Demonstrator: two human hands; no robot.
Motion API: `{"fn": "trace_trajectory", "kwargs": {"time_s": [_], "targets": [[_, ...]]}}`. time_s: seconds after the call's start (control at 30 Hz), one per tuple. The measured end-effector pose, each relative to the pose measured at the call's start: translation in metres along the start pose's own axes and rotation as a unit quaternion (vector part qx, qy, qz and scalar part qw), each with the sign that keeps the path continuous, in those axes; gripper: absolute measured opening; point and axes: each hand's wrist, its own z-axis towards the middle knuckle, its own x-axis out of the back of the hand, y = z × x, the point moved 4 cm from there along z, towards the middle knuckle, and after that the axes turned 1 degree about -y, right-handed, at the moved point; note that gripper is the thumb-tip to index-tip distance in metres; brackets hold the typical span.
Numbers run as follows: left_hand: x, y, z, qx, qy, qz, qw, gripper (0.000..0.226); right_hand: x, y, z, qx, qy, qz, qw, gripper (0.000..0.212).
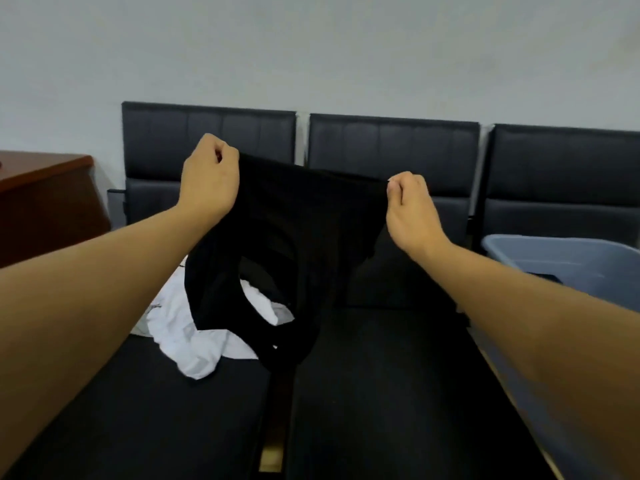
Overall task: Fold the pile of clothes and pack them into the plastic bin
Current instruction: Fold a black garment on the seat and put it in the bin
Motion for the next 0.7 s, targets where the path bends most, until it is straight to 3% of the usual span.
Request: {"fn": "trace_trajectory", "kwargs": {"time_s": [0.2, 0.27, 0.4, 0.53, 0.63, 0.7], "targets": [[-0.018, 0.05, -0.011, -0.038, 0.002, 0.102, 0.994, 0.019, 0.087, -0.005, -0.017, 0.068, -0.037, -0.081, 0.994, 0.029], [-0.022, 0.059, -0.016, -0.016, -0.007, 0.11, 0.994, 0.017, 0.103, -0.008, -0.022, 0.084, -0.039, -0.089, 0.992, 0.028], [-0.041, 0.07, -0.035, 0.084, -0.092, -0.058, 0.991, 0.012, 0.121, -0.013, -0.028, 0.06, -0.049, -0.066, 0.995, 0.029], [-0.07, 0.083, -0.063, 0.154, -0.216, -0.176, 0.948, 0.007, 0.122, -0.021, -0.028, 0.004, -0.057, -0.017, 0.998, 0.027], [-0.089, 0.091, -0.098, 0.197, -0.338, -0.252, 0.885, 0.048, 0.113, -0.017, -0.026, -0.056, -0.064, 0.042, 0.995, 0.037], [-0.096, 0.099, -0.124, 0.181, -0.42, -0.272, 0.846, 0.069, 0.105, -0.012, -0.028, -0.098, -0.072, 0.084, 0.989, 0.038]]}}
